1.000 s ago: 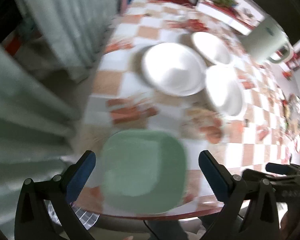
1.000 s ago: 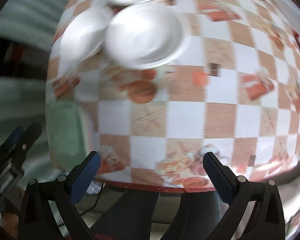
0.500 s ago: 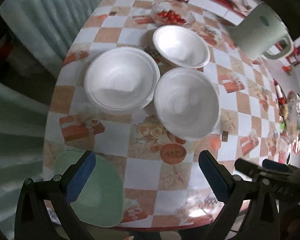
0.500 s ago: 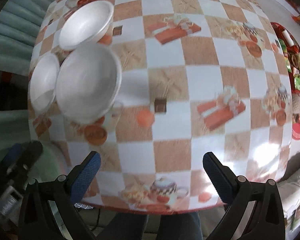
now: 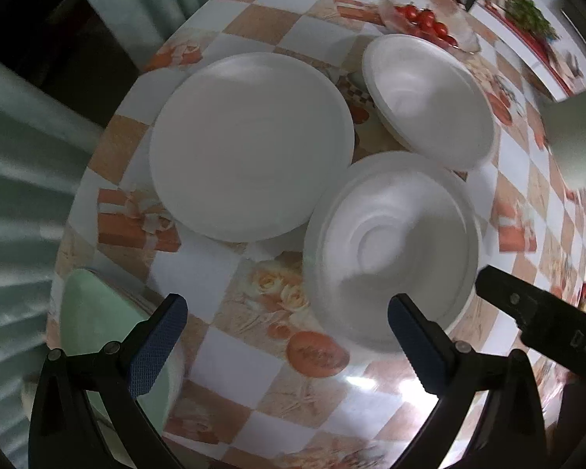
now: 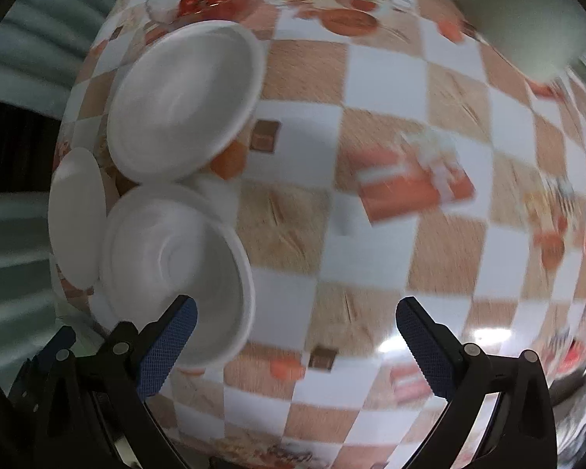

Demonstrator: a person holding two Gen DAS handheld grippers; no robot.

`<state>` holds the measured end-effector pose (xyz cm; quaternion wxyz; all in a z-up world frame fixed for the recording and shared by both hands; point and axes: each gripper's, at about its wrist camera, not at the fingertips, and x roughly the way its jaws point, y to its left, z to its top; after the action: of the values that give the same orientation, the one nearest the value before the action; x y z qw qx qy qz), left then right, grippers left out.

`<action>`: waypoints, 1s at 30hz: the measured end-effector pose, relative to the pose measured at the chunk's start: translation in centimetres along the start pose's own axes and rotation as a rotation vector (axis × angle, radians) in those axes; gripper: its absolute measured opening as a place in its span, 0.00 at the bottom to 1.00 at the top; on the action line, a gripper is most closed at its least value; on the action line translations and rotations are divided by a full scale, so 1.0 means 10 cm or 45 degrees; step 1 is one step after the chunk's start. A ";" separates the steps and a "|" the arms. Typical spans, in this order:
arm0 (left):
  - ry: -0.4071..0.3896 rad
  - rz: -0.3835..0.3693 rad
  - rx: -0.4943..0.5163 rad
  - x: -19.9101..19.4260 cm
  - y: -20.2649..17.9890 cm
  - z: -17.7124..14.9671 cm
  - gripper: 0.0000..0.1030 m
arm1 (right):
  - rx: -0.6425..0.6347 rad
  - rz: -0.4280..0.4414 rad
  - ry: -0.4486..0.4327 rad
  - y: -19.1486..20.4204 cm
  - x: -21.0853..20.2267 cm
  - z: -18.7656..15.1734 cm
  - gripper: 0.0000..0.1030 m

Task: Organize plates and bowls
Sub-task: 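Move both grippers toward the white foam bowls, then close both grippers on the rim of a white foam bowl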

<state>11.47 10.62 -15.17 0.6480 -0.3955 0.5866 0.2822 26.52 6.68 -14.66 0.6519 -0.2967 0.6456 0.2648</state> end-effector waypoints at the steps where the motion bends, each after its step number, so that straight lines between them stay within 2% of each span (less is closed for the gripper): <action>1: 0.003 0.006 -0.010 0.02 -0.01 0.01 1.00 | -0.019 -0.002 0.008 0.03 0.03 0.06 1.00; 3: 0.017 0.022 -0.028 0.07 -0.04 0.04 0.98 | -0.048 0.004 0.019 0.06 0.08 0.16 1.00; 7: 0.087 0.014 -0.055 0.20 -0.09 0.07 0.85 | -0.085 0.015 0.044 0.10 0.20 0.29 1.00; 11: 0.103 0.031 -0.030 0.28 -0.14 0.09 0.74 | -0.118 0.022 0.050 0.15 0.26 0.35 1.00; 13: 0.118 0.032 -0.035 0.33 -0.13 0.10 0.65 | -0.131 0.023 0.049 0.18 0.27 0.36 0.97; 14: 0.126 0.033 -0.039 0.36 -0.11 0.11 0.62 | -0.141 0.025 0.045 0.20 0.28 0.37 0.87; 16: 0.129 0.044 -0.034 0.40 -0.10 0.13 0.43 | -0.153 0.033 0.052 0.24 0.32 0.36 0.74; 17: 0.135 0.046 -0.019 0.44 -0.10 0.13 0.38 | -0.150 0.039 0.066 0.26 0.35 0.36 0.72; 18: 0.140 0.048 -0.008 0.46 -0.11 0.13 0.33 | -0.145 0.046 0.076 0.28 0.38 0.36 0.66; 20: 0.120 0.038 0.007 0.47 -0.10 0.11 0.31 | -0.137 0.079 0.092 0.28 0.44 0.36 0.43; 23: 0.095 0.045 0.056 0.46 -0.12 0.10 0.30 | -0.164 0.099 0.109 0.33 0.50 0.30 0.29; 25: 0.095 0.037 0.082 0.46 -0.15 0.08 0.29 | -0.173 0.098 0.118 0.35 0.53 0.26 0.22; 30: 0.083 0.028 0.210 0.39 -0.39 -0.16 0.27 | -0.165 0.116 0.142 0.26 0.57 0.06 0.21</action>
<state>14.45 6.77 -18.26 0.6557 -0.3433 0.6330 0.2272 25.15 8.70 -20.47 0.5816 -0.3228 0.6754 0.3183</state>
